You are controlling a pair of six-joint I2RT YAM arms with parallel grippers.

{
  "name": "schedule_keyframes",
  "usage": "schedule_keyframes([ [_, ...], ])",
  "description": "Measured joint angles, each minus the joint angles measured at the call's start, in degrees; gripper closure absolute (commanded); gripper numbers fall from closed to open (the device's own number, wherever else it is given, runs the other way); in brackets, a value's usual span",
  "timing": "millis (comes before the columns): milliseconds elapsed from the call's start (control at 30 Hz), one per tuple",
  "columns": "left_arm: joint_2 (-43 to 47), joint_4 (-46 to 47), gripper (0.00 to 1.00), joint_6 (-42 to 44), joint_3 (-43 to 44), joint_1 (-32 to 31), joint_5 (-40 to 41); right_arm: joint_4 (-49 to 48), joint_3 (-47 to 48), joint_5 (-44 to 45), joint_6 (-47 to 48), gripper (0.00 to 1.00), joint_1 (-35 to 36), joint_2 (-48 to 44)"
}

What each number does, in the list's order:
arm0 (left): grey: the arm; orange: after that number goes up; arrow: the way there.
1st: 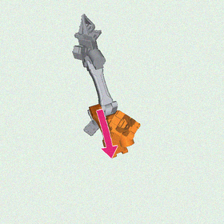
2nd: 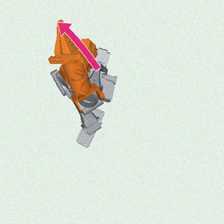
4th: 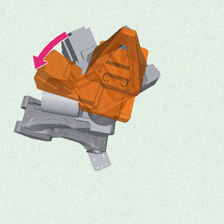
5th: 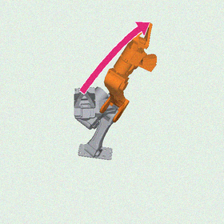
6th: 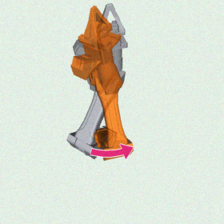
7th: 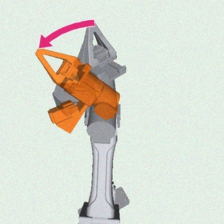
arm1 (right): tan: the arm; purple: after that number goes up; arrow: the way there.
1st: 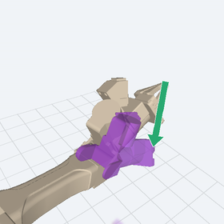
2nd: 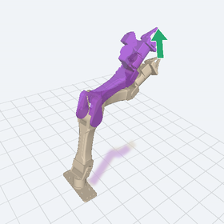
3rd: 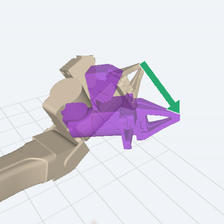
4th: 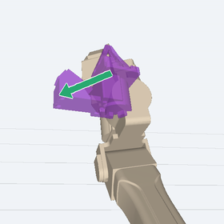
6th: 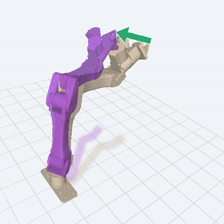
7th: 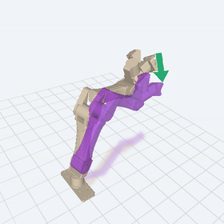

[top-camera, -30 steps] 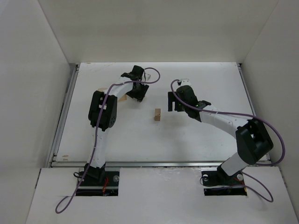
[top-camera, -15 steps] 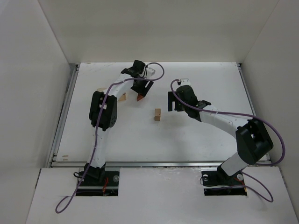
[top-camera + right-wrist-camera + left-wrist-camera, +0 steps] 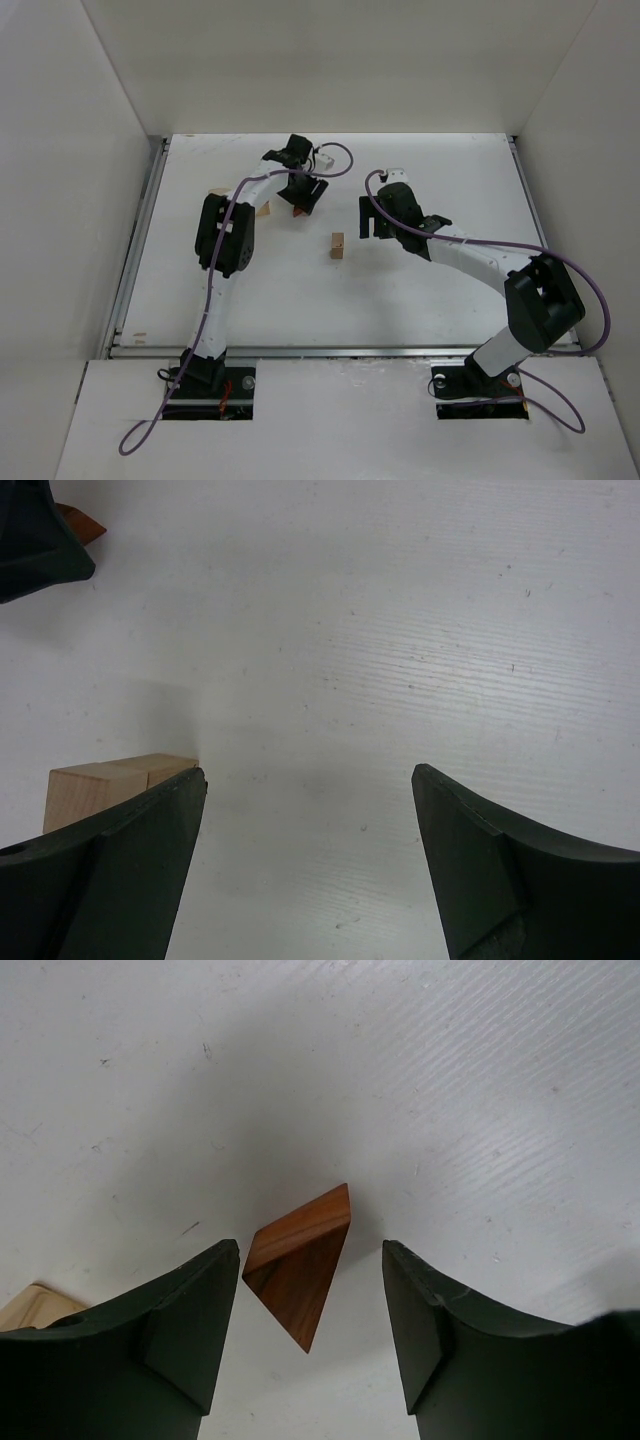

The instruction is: Build the wood block tower

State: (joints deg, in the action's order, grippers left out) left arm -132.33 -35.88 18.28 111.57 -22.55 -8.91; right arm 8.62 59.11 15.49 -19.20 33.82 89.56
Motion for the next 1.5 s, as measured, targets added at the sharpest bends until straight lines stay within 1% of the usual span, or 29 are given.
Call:
schedule_keyframes([
  [233, -0.63, 0.04, 0.57, -0.2, 0.0, -0.39, 0.15, 0.0, 0.0, 0.0, 0.0, 0.11, 0.0, 0.0],
  [367, -0.66, 0.04, 0.71, -0.11, 0.0, -0.61, 0.79, 0.0, 0.0, 0.0, 0.0, 0.11, 0.0, 0.0],
  [400, -0.66, 0.07, 0.78, -0.02, 0.0, -0.61, 1.05, 0.0, 0.0, 0.0, 0.0, 0.11, 0.0, 0.0],
  [500, -0.66, 0.13, 0.88, 0.13, 0.0, -0.68, 1.75, 0.0, 0.0, 0.0, 0.0, 0.11, 0.0, 0.0],
  [533, -0.66, 0.24, 0.99, 0.24, 0.0, -0.81, 2.21, 0.0, 0.0, 0.0, 0.0, 0.11, 0.0, 0.0],
  [567, -0.66, 0.42, 1.0, 0.33, 0.0, -0.94, 2.71, 0.0, 0.0, 0.0, 0.0, 0.11, 0.0, 0.0],
  [700, -0.46, 1.81, 1.0, 1.49, -0.24, -1.57, 6.36, 0.0, 0.0, -0.02, -0.02, 0.1, -0.17, 0.0],
  [800, 0.96, 4.59, 1.0, 3.65, -1.81, -2.89, 11.04, 0.0, 0.02, -0.74, -0.07, 0.1, -1.29, -0.07],
  [833, 1.81, 5.46, 1.0, 4.46, -2.49, -3.39, 12.66, 0.0, 0.04, -1.09, -0.07, 0.08, -2.1, -0.26],
  [967, 5.86, 9.49, 1.0, 8.02, -3.41, -4.81, 17.46, -0.17, 0.04, -4.44, -0.09, 0.07, -7.58, -3.19],
  [1067, 11.19, 15.43, 1.0, 11.45, -6.23, -5.07, 19.43, -1.97, 0.04, -9.16, 0.22, 0.07, -12.7, -7.1],
  [1167, 18.4, 23.61, 1.0, 17.79, -11.47, -4.98, 19.82, -4.52, 0.04, -14.56, 1.81, 0.07, -17.9, -11.02],
  [1200, 21.46, 24.81, 1.0, 19.26, -13.86, -4.98, 19.8, -5.16, 0.04, -15.98, 2.54, 0.07, -19.23, -11.98],
  [1267, 26.99, 30.4, 1.0, 24.41, -18.62, -5.03, 18.82, -6.05, 0.35, -20.68, 4.55, 0.06, -22.08, -13.29],
  [1367, 34.8, 39.74, 1.0, 32.5, -27.58, -5.86, 16.15, -6.32, 1.9, -29.14, 8.09, 0.06, -26.03, -13.38],
  [1500, 43.67, 49.64, 1.0, 43.89, -40.54, -8.59, 11.04, -6.54, 4.44, -39.71, 12.13, 0.06, -29.03, -13.03],
])
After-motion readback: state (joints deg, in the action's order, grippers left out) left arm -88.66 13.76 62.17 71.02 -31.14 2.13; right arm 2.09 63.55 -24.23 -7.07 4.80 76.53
